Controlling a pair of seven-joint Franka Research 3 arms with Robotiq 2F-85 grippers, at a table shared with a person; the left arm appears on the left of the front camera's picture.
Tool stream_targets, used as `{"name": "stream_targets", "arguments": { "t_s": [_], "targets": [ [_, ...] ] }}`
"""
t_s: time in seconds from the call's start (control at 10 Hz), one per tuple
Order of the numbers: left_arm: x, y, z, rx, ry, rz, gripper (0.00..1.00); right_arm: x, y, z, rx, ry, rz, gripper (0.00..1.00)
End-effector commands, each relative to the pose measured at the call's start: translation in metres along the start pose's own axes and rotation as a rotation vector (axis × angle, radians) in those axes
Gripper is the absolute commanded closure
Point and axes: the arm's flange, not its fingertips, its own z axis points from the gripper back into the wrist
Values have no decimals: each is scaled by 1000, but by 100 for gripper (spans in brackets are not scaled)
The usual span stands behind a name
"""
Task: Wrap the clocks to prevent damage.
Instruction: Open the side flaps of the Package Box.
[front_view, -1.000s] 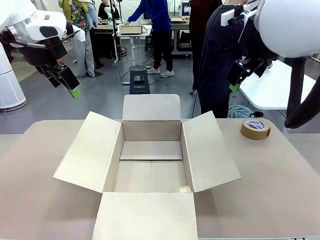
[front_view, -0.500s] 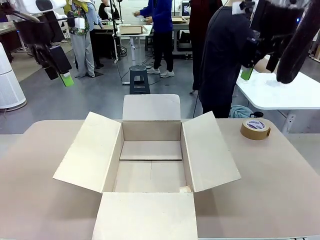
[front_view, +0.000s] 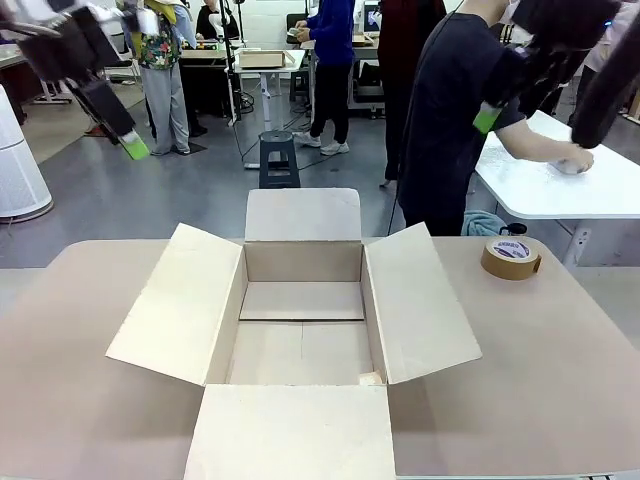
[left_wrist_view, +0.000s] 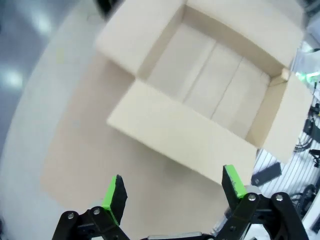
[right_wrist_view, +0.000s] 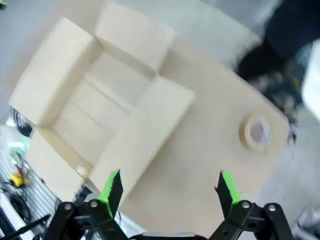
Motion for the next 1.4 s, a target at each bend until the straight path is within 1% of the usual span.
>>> {"name": "stream_targets", "arguments": {
  "t_s": [0.0,0.1,0.2,0.3,0.4,0.5,0.6,0.7,0.8,0.9,1.0,1.1,1.3],
  "targets": [
    [-36,-4,5,-229,-325,-241,0,-37,-16,-4,325,-254,61,0],
    [-43,3,3,-252,-388,-246,0,-43,-23,-6,371,-286,69,0],
    [-50,17,1,-313,-471,-257,0,-48,-34,-7,451,-316,84,0],
    [-59,28,1,-368,-532,-239,0,-51,-44,-6,515,-300,76,0],
    [-68,44,3,-450,-557,-189,0,-53,-51,-9,532,-270,97,0],
    [-75,59,5,-501,-584,-156,0,-54,-56,-8,566,-256,115,0],
    [-81,65,6,-503,-613,-134,0,-55,-62,-10,546,-260,121,0],
    [-75,35,0,-422,-608,-206,0,-61,-44,-10,540,-300,87,0],
    [-75,35,0,-422,-608,-206,0,-61,-44,-10,540,-300,87,0],
    [-89,55,-2,-488,-616,-161,0,-63,-54,-12,556,-265,92,0],
    [-94,58,-6,-530,-587,-169,0,-73,-61,-15,616,-347,215,0],
    [-100,57,-8,-535,-551,-178,0,-87,-71,-15,666,-409,298,0],
    [-103,58,-8,-496,-538,-200,0,-110,-91,-19,750,-433,386,0]
  ]
}}
